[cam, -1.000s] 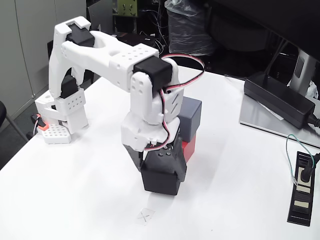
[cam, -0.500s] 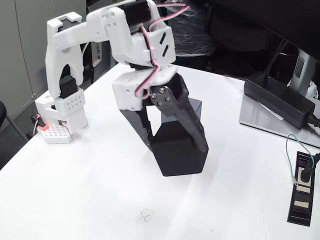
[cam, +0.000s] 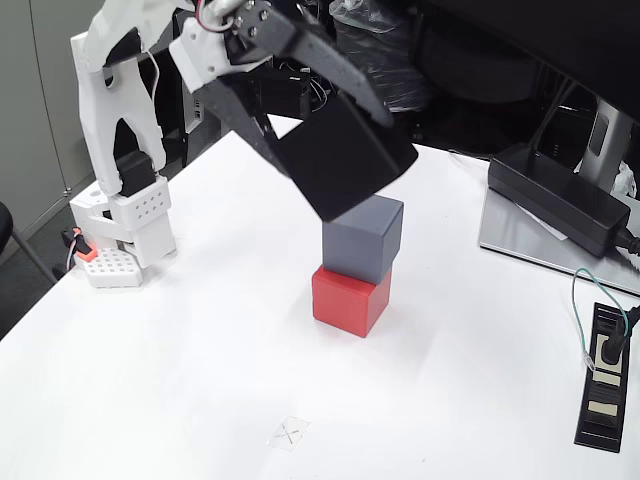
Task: Stack the three blocks in an ordered color.
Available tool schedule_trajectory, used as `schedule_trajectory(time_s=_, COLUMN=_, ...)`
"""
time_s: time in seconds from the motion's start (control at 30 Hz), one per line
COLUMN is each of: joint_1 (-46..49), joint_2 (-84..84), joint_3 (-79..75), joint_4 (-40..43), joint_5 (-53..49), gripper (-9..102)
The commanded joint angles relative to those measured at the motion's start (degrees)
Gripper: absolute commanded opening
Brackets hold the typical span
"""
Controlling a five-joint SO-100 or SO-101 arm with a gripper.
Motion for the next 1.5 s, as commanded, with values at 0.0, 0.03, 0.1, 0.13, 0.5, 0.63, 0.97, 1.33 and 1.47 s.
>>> schedule_trajectory(time_s=0.0, joint_1=-2.3, joint_2=5.0, joint_3=-1.6, joint_4=0.3, joint_5=1.1, gripper=0)
schedule_trajectory(time_s=0.03, joint_1=-3.1, joint_2=6.0, joint_3=-1.6, joint_4=0.3, joint_5=2.0, gripper=0)
schedule_trajectory(time_s=0.1, joint_1=-5.0, joint_2=7.3, joint_3=-1.6, joint_4=0.3, joint_5=4.8, gripper=0)
schedule_trajectory(time_s=0.13, joint_1=-6.0, joint_2=7.8, joint_3=-1.6, joint_4=0.3, joint_5=6.5, gripper=1)
schedule_trajectory(time_s=0.5, joint_1=-16.1, joint_2=8.2, joint_3=1.7, joint_4=0.3, joint_5=20.0, gripper=1)
schedule_trajectory(time_s=0.63, joint_1=-19.5, joint_2=8.3, joint_3=8.3, joint_4=0.3, joint_5=22.1, gripper=1)
schedule_trajectory(time_s=0.97, joint_1=-22.4, joint_2=8.3, joint_3=19.5, joint_4=0.3, joint_5=23.2, gripper=1)
schedule_trajectory(time_s=1.33, joint_1=-22.2, joint_2=8.3, joint_3=28.5, joint_4=0.2, joint_5=22.8, gripper=0)
schedule_trajectory(time_s=1.47, joint_1=-22.1, joint_2=8.3, joint_3=29.5, joint_4=0.2, joint_5=22.6, gripper=0)
